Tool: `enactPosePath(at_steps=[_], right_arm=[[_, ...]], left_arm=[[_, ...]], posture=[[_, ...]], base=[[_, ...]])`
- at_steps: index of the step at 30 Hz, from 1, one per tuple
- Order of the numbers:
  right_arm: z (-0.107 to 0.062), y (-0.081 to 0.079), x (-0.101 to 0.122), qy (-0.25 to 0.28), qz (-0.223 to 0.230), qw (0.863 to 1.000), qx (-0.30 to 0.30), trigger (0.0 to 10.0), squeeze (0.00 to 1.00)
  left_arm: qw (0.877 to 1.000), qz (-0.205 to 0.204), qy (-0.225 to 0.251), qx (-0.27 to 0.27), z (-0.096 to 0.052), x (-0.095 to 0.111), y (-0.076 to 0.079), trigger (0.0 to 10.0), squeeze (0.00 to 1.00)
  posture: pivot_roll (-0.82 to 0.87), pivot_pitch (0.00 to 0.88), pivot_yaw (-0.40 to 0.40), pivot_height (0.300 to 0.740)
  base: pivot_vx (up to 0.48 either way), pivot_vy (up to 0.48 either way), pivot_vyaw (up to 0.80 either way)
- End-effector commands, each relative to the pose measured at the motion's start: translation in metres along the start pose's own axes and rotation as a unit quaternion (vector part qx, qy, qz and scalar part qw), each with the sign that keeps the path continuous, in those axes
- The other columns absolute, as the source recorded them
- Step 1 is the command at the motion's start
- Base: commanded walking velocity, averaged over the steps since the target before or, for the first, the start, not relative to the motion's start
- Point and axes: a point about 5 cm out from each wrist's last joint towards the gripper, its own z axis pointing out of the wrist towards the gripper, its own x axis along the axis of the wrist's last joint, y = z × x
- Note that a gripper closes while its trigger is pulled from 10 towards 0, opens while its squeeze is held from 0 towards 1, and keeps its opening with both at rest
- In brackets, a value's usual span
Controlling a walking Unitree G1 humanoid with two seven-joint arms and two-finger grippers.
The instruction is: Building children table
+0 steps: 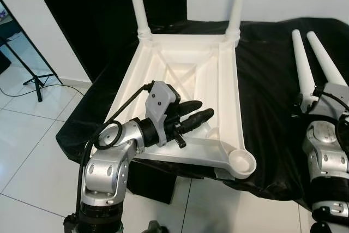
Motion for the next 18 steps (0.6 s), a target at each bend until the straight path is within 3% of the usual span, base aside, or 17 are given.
enactPosePath(at_steps=[1, 18], right_arm=[[0.003, 0.002, -0.001, -0.005, 0.007, 1.0, 0.005, 10.0, 0.0], [0.023, -0.012, -0.002, -0.021, 0.014, 0.997, 0.072, 10.0, 0.0]], left_arm=[[1.0, 0.0, -0.004, 0.022, -0.002, 0.001, 0.0, 10.0, 0.0], [0.999, -0.007, -0.029, 0.029, -0.009, 0.0, 0.004, 10.0, 0.0]], posture=[[0.06, 0.152, 0.082, 0.74], [0.09, 0.2, 0.097, 0.74]], base=[[0.0, 0.0, 0.0], [0.0, 0.0, 0.0]])
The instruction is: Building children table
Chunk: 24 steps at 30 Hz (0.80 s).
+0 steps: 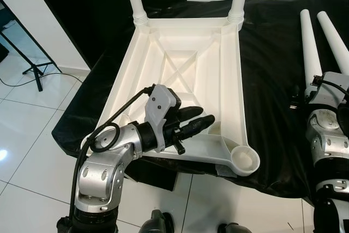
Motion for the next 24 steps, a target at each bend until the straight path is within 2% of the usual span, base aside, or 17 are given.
enactPosePath(at_steps=[1, 2, 5, 11, 12, 14, 15, 18, 21, 23, 24], right_arm=[[0.0, -0.004, -0.008, -0.017, 0.0, 1.0, 0.013, 10.0, 0.0], [0.0, -0.005, -0.01, -0.02, 0.003, 1.0, 0.016, 0.0, 0.0], [0.0, -0.007, -0.013, -0.03, 0.022, 0.999, 0.022, 0.0, 0.0], [-0.003, -0.008, -0.012, -0.014, 0.018, 0.999, 0.034, 0.0, 0.0], [-0.004, -0.008, -0.011, -0.003, 0.018, 0.999, 0.04, 10.0, 0.0], [-0.014, -0.01, 0.003, 0.055, 0.023, 0.997, 0.054, 10.0, 0.0], [-0.014, -0.01, 0.003, 0.055, 0.023, 0.997, 0.054, 10.0, 0.0], [-0.029, -0.006, 0.018, 0.107, 0.013, 0.993, 0.044, 10.0, 0.0], [-0.033, -0.003, 0.02, 0.113, 0.007, 0.993, 0.039, 10.0, 0.0], [-0.038, 0.002, 0.022, 0.121, 0.0, 0.992, 0.025, 10.0, 0.0], [-0.048, 0.017, 0.027, 0.136, -0.018, 0.99, -0.015, 10.0, 0.0]], left_arm=[[0.999, -0.001, -0.008, 0.039, -0.002, -0.001, -0.002, 10.0, 0.0], [0.999, 0.0, -0.01, 0.041, -0.002, -0.001, -0.003, 10.0, 0.0], [0.999, 0.004, -0.014, 0.044, -0.003, -0.001, -0.004, 10.0, 0.0], [0.999, 0.002, -0.013, 0.048, -0.002, 0.0, -0.005, 10.0, 0.0], [0.999, 0.003, -0.012, 0.048, -0.001, 0.0, -0.005, 10.0, 0.0], [0.999, 0.004, -0.009, 0.049, 0.001, 0.001, -0.007, 10.0, 0.0], [0.999, 0.004, -0.009, 0.049, 0.001, 0.001, -0.007, 10.0, 0.0], [0.999, 0.004, -0.007, 0.049, 0.004, 0.001, -0.008, 10.0, 0.0], [0.999, 0.004, -0.006, 0.048, 0.004, 0.001, -0.007, 10.0, 0.0], [0.999, 0.003, -0.005, 0.048, 0.005, 0.001, -0.008, 10.0, 0.0], [0.999, 0.003, -0.002, 0.05, 0.005, 0.001, -0.008, 10.0, 0.0]], posture=[[0.09, 0.2, 0.097, 0.74], [0.09, 0.199, 0.097, 0.74], [0.09, 0.195, 0.098, 0.74], [0.08, 0.188, 0.098, 0.74], [0.07, 0.184, 0.098, 0.74], [0.06, 0.177, 0.097, 0.74], [0.06, 0.177, 0.097, 0.74], [0.05, 0.17, 0.089, 0.74], [0.05, 0.168, 0.087, 0.74], [0.05, 0.165, 0.085, 0.74], [0.04, 0.164, 0.079, 0.74]], base=[[0.0, 0.0, 0.0], [0.0, 0.0, 0.0], [0.0, 0.0, 0.0], [0.0, 0.0, 0.0], [0.0, 0.0, 0.0], [0.0, 0.0, 0.0], [0.0, 0.0, 0.0], [0.0, 0.0, 0.0], [0.0, 0.0, 0.0], [0.0, 0.0, 0.0], [0.0, 0.0, 0.0]])
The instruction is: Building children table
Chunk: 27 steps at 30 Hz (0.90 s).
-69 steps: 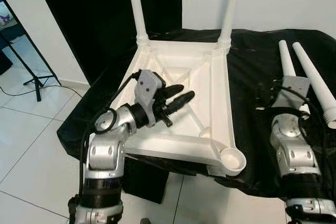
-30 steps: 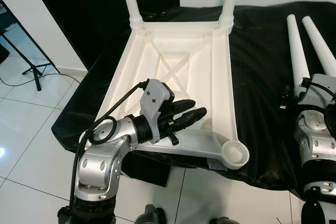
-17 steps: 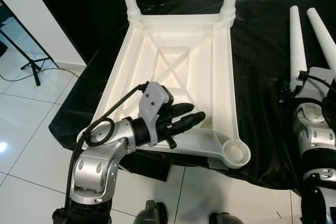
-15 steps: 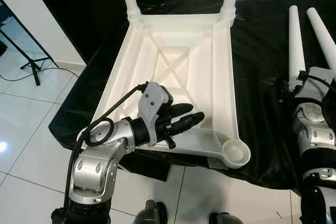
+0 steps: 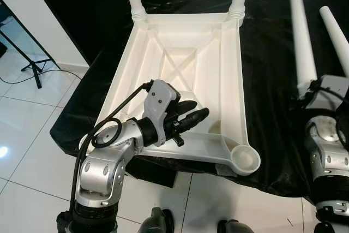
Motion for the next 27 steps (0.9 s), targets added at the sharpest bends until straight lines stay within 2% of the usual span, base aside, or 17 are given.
enactPosePath(at_steps=[1, 3, 4, 5, 7, 8, 9, 10, 11, 12, 15, 16, 18, 19, 23, 26, 27], right_arm=[[-0.008, 0.016, 0.005, 0.008, -0.016, 0.999, -0.04, 10.0, 0.0], [-0.015, 0.032, 0.013, 0.019, -0.031, 0.996, -0.081, 10.0, 0.0], [-0.015, 0.032, 0.013, 0.019, -0.031, 0.996, -0.081, 10.0, 0.0], [-0.018, 0.042, 0.017, 0.018, -0.037, 0.994, -0.103, 10.0, 0.0], [-0.018, 0.042, 0.017, 0.018, -0.037, 0.994, -0.103, 10.0, 0.0], [-0.02, 0.049, 0.019, 0.017, -0.042, 0.992, -0.117, 10.0, 0.0], [-0.025, 0.061, 0.019, 0.007, -0.046, 0.989, -0.144, 10.0, 0.0], [-0.025, 0.061, 0.019, 0.007, -0.046, 0.989, -0.144, 10.0, 0.0], [-0.029, 0.071, 0.019, -0.003, -0.054, 0.985, -0.163, 10.0, 0.0], [-0.029, 0.071, 0.019, -0.003, -0.054, 0.985, -0.163, 10.0, 0.0], [-0.04, 0.101, 0.015, -0.031, -0.078, 0.974, -0.212, 10.0, 0.0], [-0.04, 0.101, 0.015, -0.031, -0.078, 0.974, -0.212, 10.0, 0.0], [-0.046, 0.114, 0.013, -0.051, -0.088, 0.967, -0.232, 10.0, 0.0], [-0.046, 0.114, 0.013, -0.051, -0.088, 0.967, -0.232, 10.0, 0.0], [-0.054, 0.135, 0.002, -0.088, -0.08, 0.96, -0.252, 10.0, 0.0], [-0.055, 0.137, 0.0, -0.091, -0.084, 0.961, -0.249, 10.0, 0.0], [-0.052, 0.134, -0.009, -0.119, -0.076, 0.968, -0.208, 10.0, 0.0]], left_arm=[[1.0, -0.001, 0.002, 0.0, 0.0, -0.001, 0.001, 10.0, 0.0], [1.0, -0.003, 0.003, 0.001, -0.001, -0.001, 0.001, 10.0, 0.0], [1.0, -0.003, 0.003, 0.001, -0.001, -0.001, 0.001, 10.0, 0.0], [1.0, -0.004, 0.003, 0.001, -0.001, -0.001, 0.001, 10.0, 0.0], [1.0, -0.004, 0.003, 0.001, -0.001, -0.001, 0.001, 10.0, 0.0], [1.0, -0.005, 0.003, 0.002, -0.002, -0.001, 0.001, 10.0, 0.0], [1.0, -0.007, 0.003, 0.003, -0.002, -0.002, 0.002, 10.0, 0.0], [1.0, -0.007, 0.003, 0.003, -0.002, -0.002, 0.002, 10.0, 0.0], [1.0, -0.009, 0.004, 0.004, -0.002, -0.002, 0.002, 10.0, 0.0], [1.0, -0.009, 0.004, 0.004, -0.002, -0.002, 0.002, 10.0, 0.0], [1.0, -0.015, 0.005, 0.004, 0.0, -0.004, 0.004, 10.0, 0.0], [1.0, -0.015, 0.005, 0.004, 0.0, -0.004, 0.004, 10.0, 0.0], [1.0, -0.017, 0.006, 0.003, 0.0, -0.004, 0.005, 10.0, 0.0], [1.0, -0.017, 0.006, 0.003, 0.0, -0.004, 0.005, 10.0, 0.0], [1.0, -0.021, 0.008, 0.002, 0.001, -0.005, 0.007, 10.0, 0.0], [1.0, -0.021, 0.008, 0.002, 0.001, -0.005, 0.007, 10.0, 0.0], [1.0, -0.023, 0.008, 0.001, 0.001, -0.005, 0.007, 10.0, 0.0]], posture=[[0.04, 0.164, 0.079, 0.74], [0.04, 0.166, 0.076, 0.74], [0.04, 0.166, 0.076, 0.74], [0.03, 0.169, 0.075, 0.74], [0.03, 0.169, 0.075, 0.74], [0.03, 0.17, 0.074, 0.74], [0.03, 0.173, 0.072, 0.74], [0.03, 0.173, 0.072, 0.74], [0.03, 0.173, 0.072, 0.74], [0.03, 0.173, 0.072, 0.74], [0.01, 0.183, 0.069, 0.74], [0.01, 0.183, 0.069, 0.74], [0.0, 0.187, 0.067, 0.74], [0.0, 0.187, 0.067, 0.74], [0.0, 0.19, 0.065, 0.74], [0.0, 0.19, 0.065, 0.74], [0.0, 0.197, 0.06, 0.74]], base=[[0.0, 0.0, 0.0], [0.0, 0.0, 0.0], [0.0, 0.0, 0.0], [0.0, 0.0, 0.0], [0.0, 0.0, 0.0], [0.0, 0.0, 0.0], [0.0, 0.0, 0.0], [0.0, 0.0, 0.0], [0.0, 0.0, 0.0], [0.0, 0.0, 0.0], [0.0, 0.0, 0.0], [0.0, 0.0, 0.0], [0.0, 0.0, 0.0], [0.0, 0.0, 0.0], [0.0, 0.0, 0.0], [0.0, 0.0, 0.0], [0.0, 0.0, 0.0]])
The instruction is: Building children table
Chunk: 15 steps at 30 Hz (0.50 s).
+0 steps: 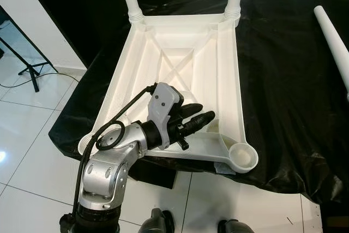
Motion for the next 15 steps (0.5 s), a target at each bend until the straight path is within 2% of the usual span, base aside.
enactPosePath(at_steps=[1, 6, 8, 10, 15], right_arm=[[0.001, -0.006, -0.011, -0.029, -0.003, 0.998, 0.048, 10.0, 0.0], [-0.002, -0.022, -0.02, -0.054, -0.015, 0.992, 0.115, 10.0, 0.0], [-0.002, -0.024, -0.022, -0.058, -0.02, 0.991, 0.122, 10.0, 0.0], [-0.006, -0.034, -0.029, -0.065, -0.04, 0.986, 0.149, 10.0, 0.0], [-0.011, -0.044, -0.031, -0.067, -0.043, 0.982, 0.171, 10.0, 0.0]], left_arm=[[1.0, -0.003, 0.002, 0.022, -0.001, 0.0, 0.0, 10.0, 0.0], [1.0, -0.002, 0.001, 0.023, -0.001, -0.001, 0.001, 10.0, 0.0], [1.0, -0.002, 0.001, 0.024, -0.002, -0.001, 0.001, 10.0, 0.0], [1.0, -0.005, 0.0, 0.027, -0.003, -0.001, 0.001, 10.0, 0.0], [1.0, -0.005, -0.001, 0.029, -0.003, -0.002, 0.001, 10.0, 0.0]], posture=[[0.0, 0.197, 0.06, 0.74], [0.0, 0.198, 0.057, 0.74], [0.0, 0.198, 0.057, 0.74], [0.0, 0.201, 0.052, 0.74], [0.01, 0.204, 0.051, 0.74]], base=[[0.0, 0.0, 0.0], [0.0, 0.0, 0.0], [0.0, 0.0, 0.0], [0.0, 0.0, 0.0], [0.0, 0.0, 0.0]])
